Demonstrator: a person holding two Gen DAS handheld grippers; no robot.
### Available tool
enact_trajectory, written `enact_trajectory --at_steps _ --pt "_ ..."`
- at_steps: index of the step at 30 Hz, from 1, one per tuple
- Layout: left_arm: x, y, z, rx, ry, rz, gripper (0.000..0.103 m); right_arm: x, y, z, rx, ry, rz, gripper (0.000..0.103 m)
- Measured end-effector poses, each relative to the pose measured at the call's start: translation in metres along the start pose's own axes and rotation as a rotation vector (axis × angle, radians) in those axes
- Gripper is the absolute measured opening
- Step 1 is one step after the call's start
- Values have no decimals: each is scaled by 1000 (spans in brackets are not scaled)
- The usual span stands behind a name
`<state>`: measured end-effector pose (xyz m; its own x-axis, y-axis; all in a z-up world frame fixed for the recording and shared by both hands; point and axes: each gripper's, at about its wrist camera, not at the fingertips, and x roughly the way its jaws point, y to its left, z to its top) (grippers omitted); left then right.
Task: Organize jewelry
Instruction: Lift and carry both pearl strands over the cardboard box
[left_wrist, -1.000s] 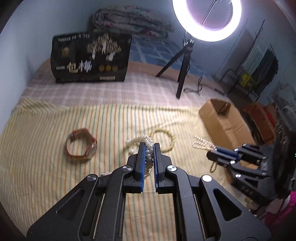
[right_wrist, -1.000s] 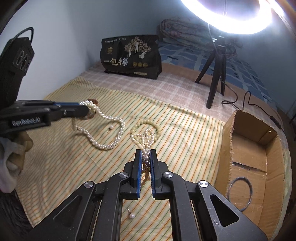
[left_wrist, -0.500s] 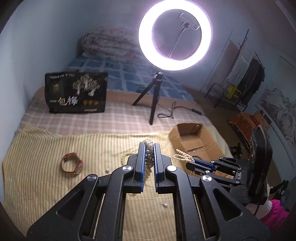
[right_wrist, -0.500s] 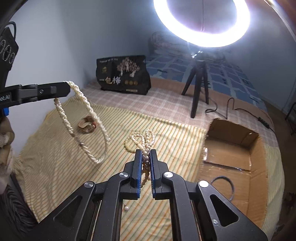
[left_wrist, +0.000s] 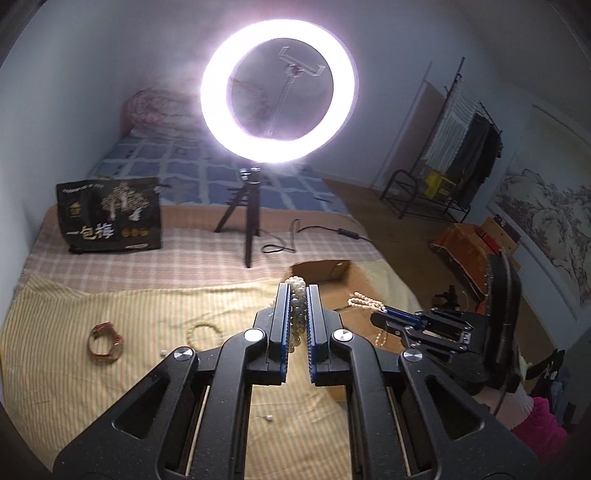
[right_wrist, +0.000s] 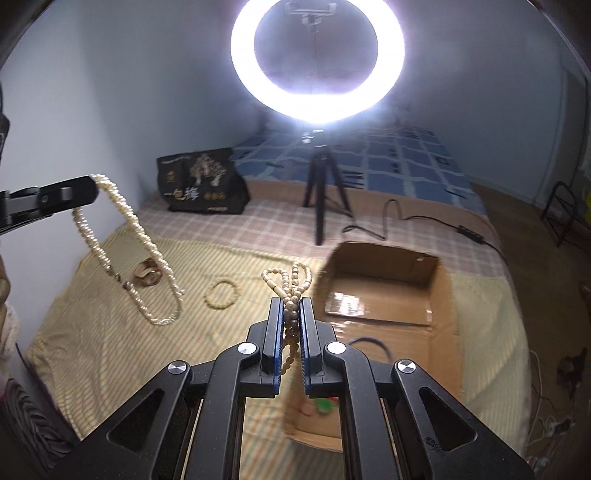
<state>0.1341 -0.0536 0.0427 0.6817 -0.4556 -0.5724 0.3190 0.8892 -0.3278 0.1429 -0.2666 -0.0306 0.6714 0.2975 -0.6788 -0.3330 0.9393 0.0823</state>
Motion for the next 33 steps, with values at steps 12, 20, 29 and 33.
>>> enact_trajectory --at_steps 12,20,29,33 --pt "27 -72 10 49 -7 -99 5 -2 -65 1 81 18 -64 7" --pt "61 -99 7 56 34 -134 5 16 -97 -3 137 52 -75 7" --pt "86 -106 0 69 76 -133 5 33 -122 -7 187 76 -68 7" --pt "99 -109 -6 93 116 -121 5 38 -123 -9 188 86 -53 7"
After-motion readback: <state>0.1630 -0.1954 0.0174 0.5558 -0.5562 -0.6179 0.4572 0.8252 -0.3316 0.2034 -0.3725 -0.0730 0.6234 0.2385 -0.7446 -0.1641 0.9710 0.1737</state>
